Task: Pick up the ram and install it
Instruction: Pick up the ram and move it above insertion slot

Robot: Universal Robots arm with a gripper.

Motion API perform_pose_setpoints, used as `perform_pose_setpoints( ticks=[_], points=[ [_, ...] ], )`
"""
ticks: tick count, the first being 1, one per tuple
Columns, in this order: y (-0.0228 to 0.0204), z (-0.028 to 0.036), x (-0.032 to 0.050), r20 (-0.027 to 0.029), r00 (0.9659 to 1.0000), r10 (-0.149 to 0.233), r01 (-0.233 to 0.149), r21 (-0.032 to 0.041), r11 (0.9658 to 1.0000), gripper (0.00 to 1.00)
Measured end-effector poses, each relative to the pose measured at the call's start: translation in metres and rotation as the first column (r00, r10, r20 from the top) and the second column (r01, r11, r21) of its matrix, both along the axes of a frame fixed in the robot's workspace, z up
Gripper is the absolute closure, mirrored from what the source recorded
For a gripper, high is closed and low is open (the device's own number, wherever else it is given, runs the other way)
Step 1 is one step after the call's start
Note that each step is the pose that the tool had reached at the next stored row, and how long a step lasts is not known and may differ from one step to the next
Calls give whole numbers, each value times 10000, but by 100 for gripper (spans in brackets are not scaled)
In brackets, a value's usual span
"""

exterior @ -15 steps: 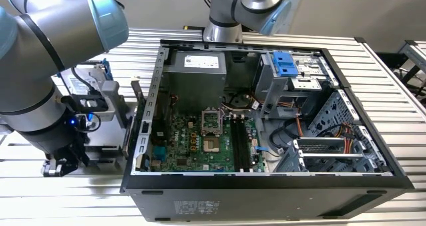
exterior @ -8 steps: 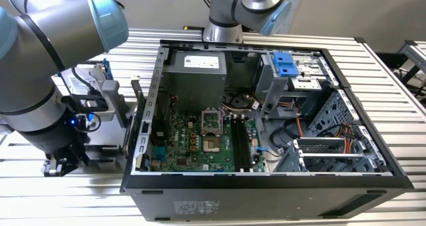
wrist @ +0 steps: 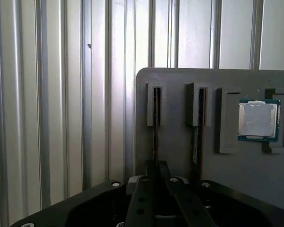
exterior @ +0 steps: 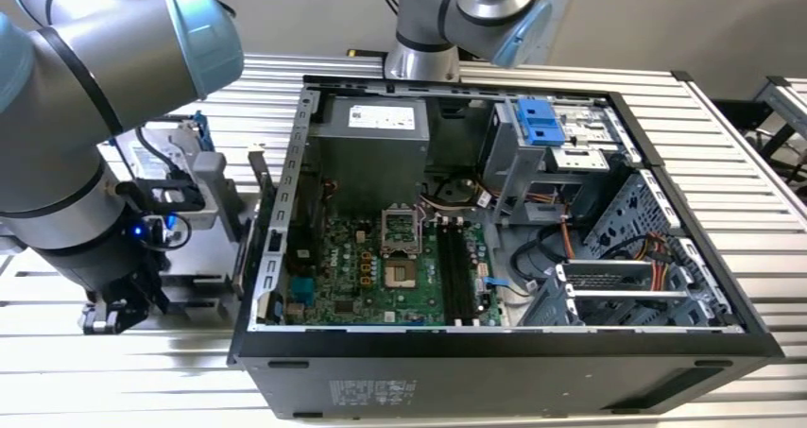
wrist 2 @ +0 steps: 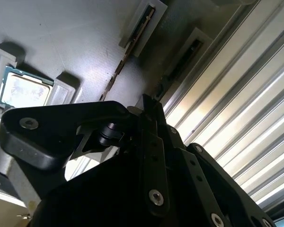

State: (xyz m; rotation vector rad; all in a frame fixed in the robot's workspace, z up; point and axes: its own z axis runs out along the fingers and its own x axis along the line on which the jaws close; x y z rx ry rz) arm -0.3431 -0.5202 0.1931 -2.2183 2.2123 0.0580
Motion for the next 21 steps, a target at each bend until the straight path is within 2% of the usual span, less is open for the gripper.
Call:
perform_pose_setpoints(
  ticks=[7, 15, 21],
  points=[
    [0, 85, 0, 0, 10000, 0, 0, 0, 10000, 100],
    [0, 145, 0, 0, 10000, 0, 0, -5, 10000, 100],
    [0, 229, 0, 0, 10000, 0, 0, -5, 10000, 100]
  ],
)
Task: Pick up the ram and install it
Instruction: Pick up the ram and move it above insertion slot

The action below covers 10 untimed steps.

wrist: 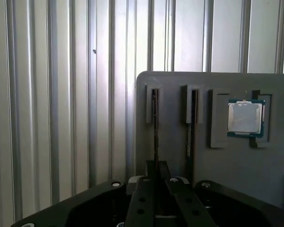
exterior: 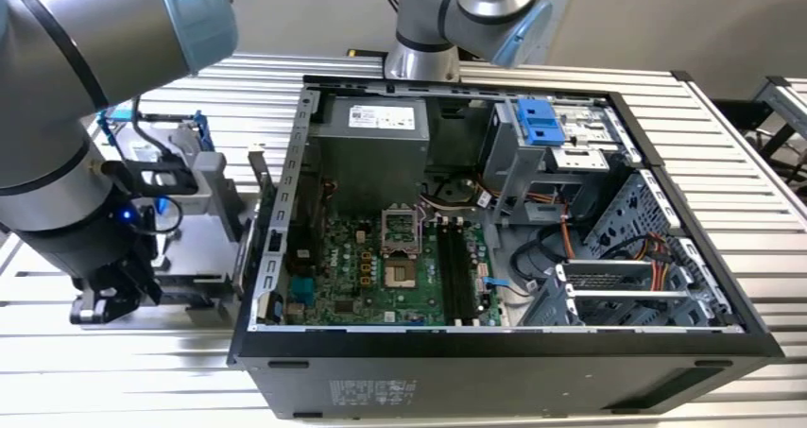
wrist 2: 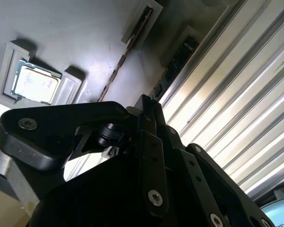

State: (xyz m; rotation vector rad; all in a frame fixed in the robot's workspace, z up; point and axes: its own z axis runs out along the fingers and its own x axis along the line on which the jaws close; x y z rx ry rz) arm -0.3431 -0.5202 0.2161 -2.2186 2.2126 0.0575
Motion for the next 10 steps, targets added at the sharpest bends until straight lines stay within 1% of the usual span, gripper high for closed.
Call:
perform_pose_setpoints(
  ticks=[10],
  points=[
    [0, 163, 1, 1, 10000, 1, -1, 0, 10000, 100]
  ],
)
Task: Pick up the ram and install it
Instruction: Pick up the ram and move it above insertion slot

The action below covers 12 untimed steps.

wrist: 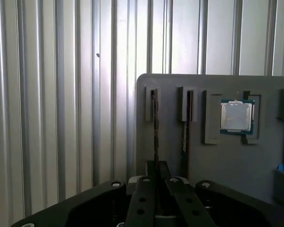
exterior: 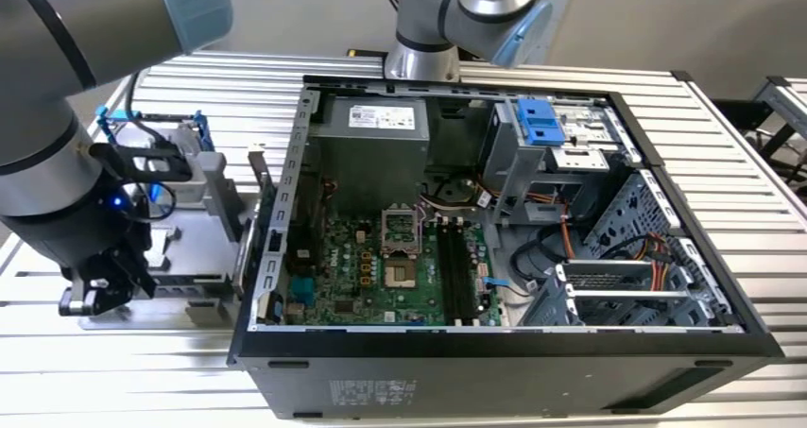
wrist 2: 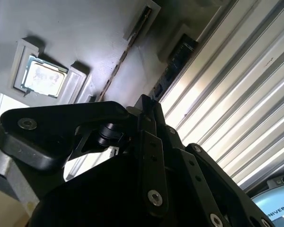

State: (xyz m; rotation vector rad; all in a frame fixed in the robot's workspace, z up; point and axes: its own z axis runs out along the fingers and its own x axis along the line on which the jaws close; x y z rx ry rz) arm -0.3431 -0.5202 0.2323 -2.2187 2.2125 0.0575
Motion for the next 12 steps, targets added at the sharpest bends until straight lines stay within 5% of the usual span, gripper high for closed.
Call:
perform_pose_setpoints(
  ticks=[12],
  points=[
    [1, 164, -1, 0, 10000, -65, 65, 0, 10000, 100]
  ],
)
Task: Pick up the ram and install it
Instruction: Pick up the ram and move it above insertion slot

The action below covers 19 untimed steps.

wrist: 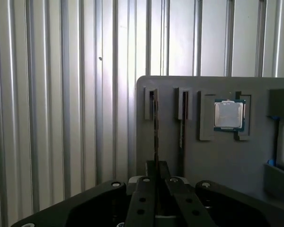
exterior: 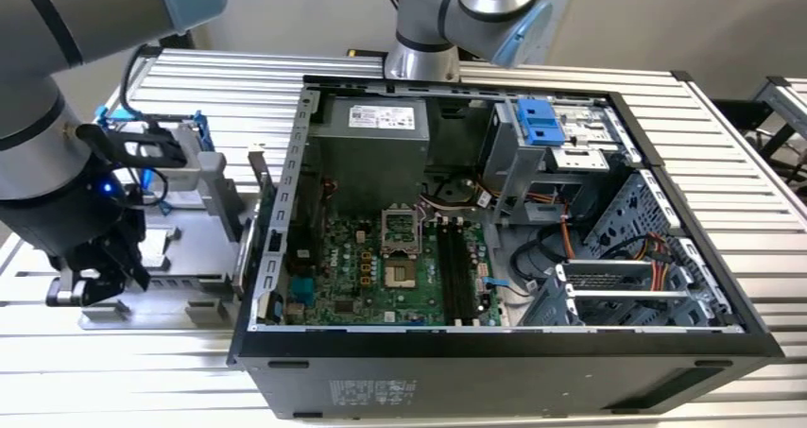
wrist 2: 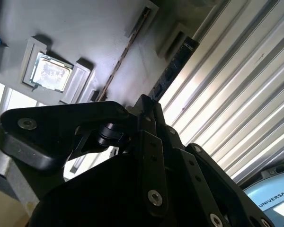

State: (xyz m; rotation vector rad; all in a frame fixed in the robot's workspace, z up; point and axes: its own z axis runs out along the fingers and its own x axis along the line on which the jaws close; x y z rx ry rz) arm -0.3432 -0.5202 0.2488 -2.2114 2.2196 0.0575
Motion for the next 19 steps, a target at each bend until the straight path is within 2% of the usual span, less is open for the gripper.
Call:
perform_pose_setpoints(
  ticks=[19],
  points=[
    [0, 349, 0, 0, 10000, -8, 8, 0, 10000, 100]
  ],
)
